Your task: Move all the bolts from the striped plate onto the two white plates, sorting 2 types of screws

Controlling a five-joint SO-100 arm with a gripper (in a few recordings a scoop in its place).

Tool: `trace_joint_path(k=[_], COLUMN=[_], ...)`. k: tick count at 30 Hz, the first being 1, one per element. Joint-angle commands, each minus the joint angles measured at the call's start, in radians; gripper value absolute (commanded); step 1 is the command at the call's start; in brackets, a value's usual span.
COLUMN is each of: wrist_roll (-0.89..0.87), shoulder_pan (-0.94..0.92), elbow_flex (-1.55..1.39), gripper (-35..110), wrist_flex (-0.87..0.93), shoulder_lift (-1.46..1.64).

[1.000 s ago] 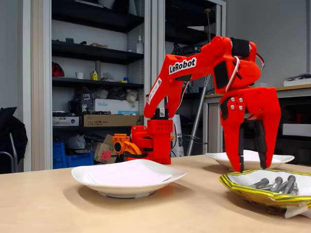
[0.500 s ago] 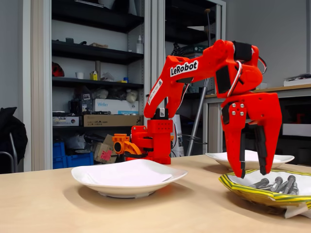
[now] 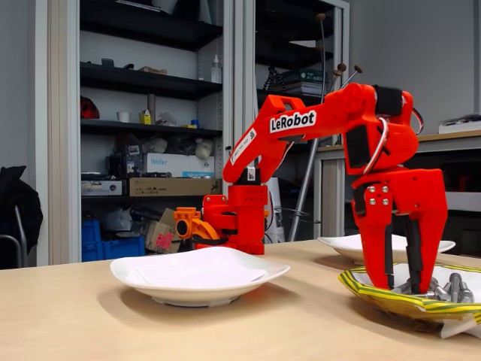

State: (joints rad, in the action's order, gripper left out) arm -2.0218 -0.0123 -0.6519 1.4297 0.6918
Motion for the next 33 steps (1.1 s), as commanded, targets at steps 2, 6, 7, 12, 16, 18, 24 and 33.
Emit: trace_joint_path(k=[2,6,7,12,16,18,24,33], wrist_roll=[0.005,0.072,0.095,0.178,0.253,0.290,0.396,0.565], shoulder_pan=[0.014,-0.006,-0.012,-0.031,-0.046,-0.054,-0.092,-0.187], elbow_flex=[0.074,0.420,0.554,0.566,0.225,0.124,-0.083,-0.598], gripper=[0,0,0,0,0,0,0,0], wrist_flex=[0.043,0.215,0.267,0.319,0.202,0.173,0.138,-0.041], shoulder_lift=[-0.023,-0.179,-0.239,-0.190,0.046,0.117,0.281,0.620])
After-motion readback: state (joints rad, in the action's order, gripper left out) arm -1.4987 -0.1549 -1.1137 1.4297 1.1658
